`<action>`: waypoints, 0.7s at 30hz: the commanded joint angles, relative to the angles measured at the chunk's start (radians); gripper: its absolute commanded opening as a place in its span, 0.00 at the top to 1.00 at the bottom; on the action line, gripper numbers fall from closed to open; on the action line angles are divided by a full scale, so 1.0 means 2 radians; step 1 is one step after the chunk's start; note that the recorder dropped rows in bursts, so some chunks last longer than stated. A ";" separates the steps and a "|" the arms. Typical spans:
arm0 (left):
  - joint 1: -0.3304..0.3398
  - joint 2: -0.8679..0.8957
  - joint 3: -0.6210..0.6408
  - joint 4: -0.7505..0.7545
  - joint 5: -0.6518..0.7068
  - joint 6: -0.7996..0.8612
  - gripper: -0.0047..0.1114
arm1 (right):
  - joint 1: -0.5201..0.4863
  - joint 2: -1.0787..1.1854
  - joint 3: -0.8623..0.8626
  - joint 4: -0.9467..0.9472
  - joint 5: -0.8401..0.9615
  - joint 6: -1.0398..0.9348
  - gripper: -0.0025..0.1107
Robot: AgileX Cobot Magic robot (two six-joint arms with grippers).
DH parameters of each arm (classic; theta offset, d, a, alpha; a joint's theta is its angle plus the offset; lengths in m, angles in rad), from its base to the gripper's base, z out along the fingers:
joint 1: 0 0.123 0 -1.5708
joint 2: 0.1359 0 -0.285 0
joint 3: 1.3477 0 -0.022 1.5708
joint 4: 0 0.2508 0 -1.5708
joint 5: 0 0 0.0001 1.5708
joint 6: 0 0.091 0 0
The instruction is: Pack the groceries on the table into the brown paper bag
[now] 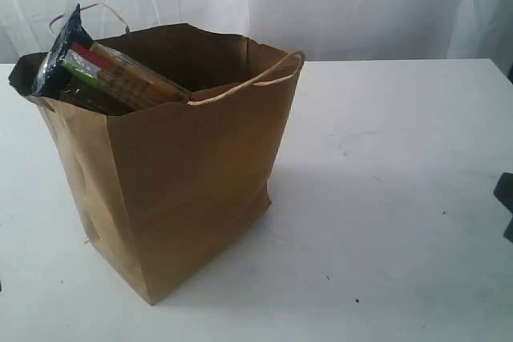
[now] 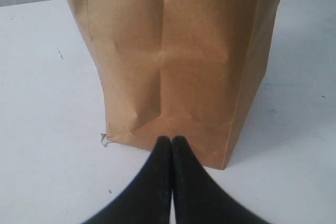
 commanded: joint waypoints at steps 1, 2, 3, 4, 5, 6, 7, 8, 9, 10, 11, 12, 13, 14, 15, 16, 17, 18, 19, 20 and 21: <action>0.001 -0.003 0.002 0.000 -0.002 -0.003 0.96 | -0.002 -0.005 0.002 -0.001 0.000 0.001 0.98; 0.001 -0.003 0.002 0.000 -0.002 -0.003 0.96 | -0.001 -0.009 0.002 -0.001 0.000 0.001 0.98; 0.001 -0.003 0.002 0.000 -0.002 -0.003 0.96 | -0.001 -0.014 0.002 -0.001 0.000 0.001 0.98; 0.001 -0.003 0.002 0.000 -0.002 -0.003 0.96 | -0.001 -0.021 0.002 -0.001 0.000 0.001 0.98; 0.001 -0.003 0.002 0.000 -0.002 -0.003 0.96 | -0.001 -0.029 0.002 -0.001 0.000 0.001 0.98; 0.001 -0.003 0.002 0.000 -0.002 -0.003 0.96 | -0.001 -0.038 0.002 -0.002 0.000 0.001 0.98; 0.001 -0.003 0.002 0.000 -0.002 -0.003 0.96 | -0.001 -0.046 0.002 -0.009 0.000 -0.005 0.98; 0.001 -0.003 0.002 0.000 -0.002 -0.003 0.96 | -0.001 -0.052 0.002 -0.021 0.000 -0.020 0.98; 0.001 -0.003 0.002 0.000 -0.002 -0.003 0.96 | -0.001 -0.058 0.002 -0.036 0.000 -0.037 0.98; 0.001 -0.003 0.002 0.000 -0.002 -0.003 0.96 | -0.001 -0.060 0.002 -0.043 0.000 -0.043 0.98; 0.001 -0.003 0.002 0.000 -0.002 -0.003 0.96 | -0.001 -0.063 0.002 -0.044 0.000 -0.043 0.98; 0.001 -0.003 0.002 0.000 -0.002 -0.003 0.96 | -0.001 -0.065 0.002 -0.044 0.000 -0.043 0.98; 0.001 -0.003 0.002 0.000 -0.002 -0.003 0.96 | -0.001 -0.066 0.002 -0.044 0.000 -0.043 0.98; 0.001 -0.003 0.002 0.000 -0.002 -0.003 0.96 | -0.002 -0.069 0.002 -0.046 0.000 -0.043 0.98; 0.001 -0.003 0.002 0.000 -0.002 -0.003 0.96 | -0.003 -0.070 0.002 -0.048 0.000 -0.043 0.98; 0.001 -0.003 0.002 0.000 -0.002 -0.003 0.96 | -0.004 -0.071 0.002 -0.048 0.000 -0.043 0.98; 0.001 -0.003 0.002 0.000 -0.002 -0.003 0.96 | -0.006 -0.071 0.002 -0.049 0.000 -0.043 0.98; 0.001 -0.003 0.002 0.000 -0.002 -0.003 0.96 | -0.007 -0.071 0.002 -0.053 0.003 -0.043 0.98; 0.001 -0.003 0.002 0.000 -0.002 -0.003 0.96 | -0.007 -0.071 0.002 -0.058 0.004 -0.043 0.98; 0.001 -0.003 0.002 0.000 -0.002 -0.003 0.96 | -0.007 -0.071 0.002 -0.058 0.004 -0.043 0.98; 0.001 -0.003 0.002 0.000 -0.002 -0.003 0.96 | -0.008 -0.071 0.002 -0.058 0.004 -0.043 0.98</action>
